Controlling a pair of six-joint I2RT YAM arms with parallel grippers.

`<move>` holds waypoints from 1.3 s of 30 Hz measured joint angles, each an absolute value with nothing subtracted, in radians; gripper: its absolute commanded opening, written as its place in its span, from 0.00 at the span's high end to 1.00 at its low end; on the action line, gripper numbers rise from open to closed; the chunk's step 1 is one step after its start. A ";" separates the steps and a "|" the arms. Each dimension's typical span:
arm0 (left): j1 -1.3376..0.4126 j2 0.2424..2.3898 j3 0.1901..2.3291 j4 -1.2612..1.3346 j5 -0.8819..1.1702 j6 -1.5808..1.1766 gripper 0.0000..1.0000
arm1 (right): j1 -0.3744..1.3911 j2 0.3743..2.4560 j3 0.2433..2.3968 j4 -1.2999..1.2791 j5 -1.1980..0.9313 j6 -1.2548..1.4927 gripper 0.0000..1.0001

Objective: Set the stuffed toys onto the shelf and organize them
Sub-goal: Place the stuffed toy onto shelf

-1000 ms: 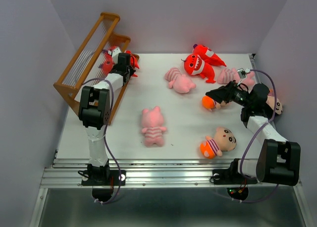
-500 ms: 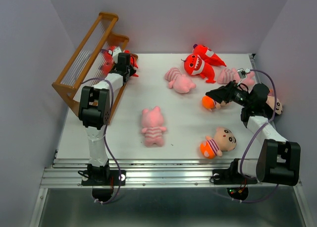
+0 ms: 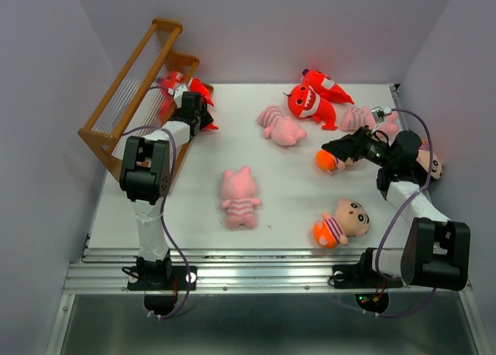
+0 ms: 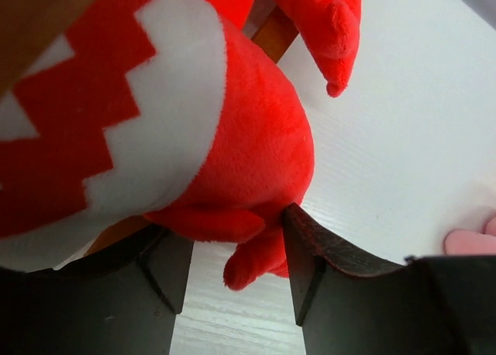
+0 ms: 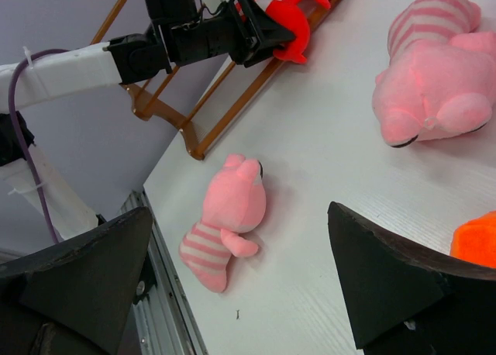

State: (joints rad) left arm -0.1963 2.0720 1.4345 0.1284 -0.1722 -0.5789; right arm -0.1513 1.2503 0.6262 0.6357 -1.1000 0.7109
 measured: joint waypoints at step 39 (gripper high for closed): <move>-0.374 1.958 1.359 0.079 -0.292 -0.421 0.33 | -0.162 1.250 0.626 0.636 -1.100 0.708 0.00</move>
State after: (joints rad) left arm -0.3737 1.9583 1.3590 0.0788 -0.2924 -0.4206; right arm -0.1623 1.2495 0.6262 0.6357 -1.1004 0.7082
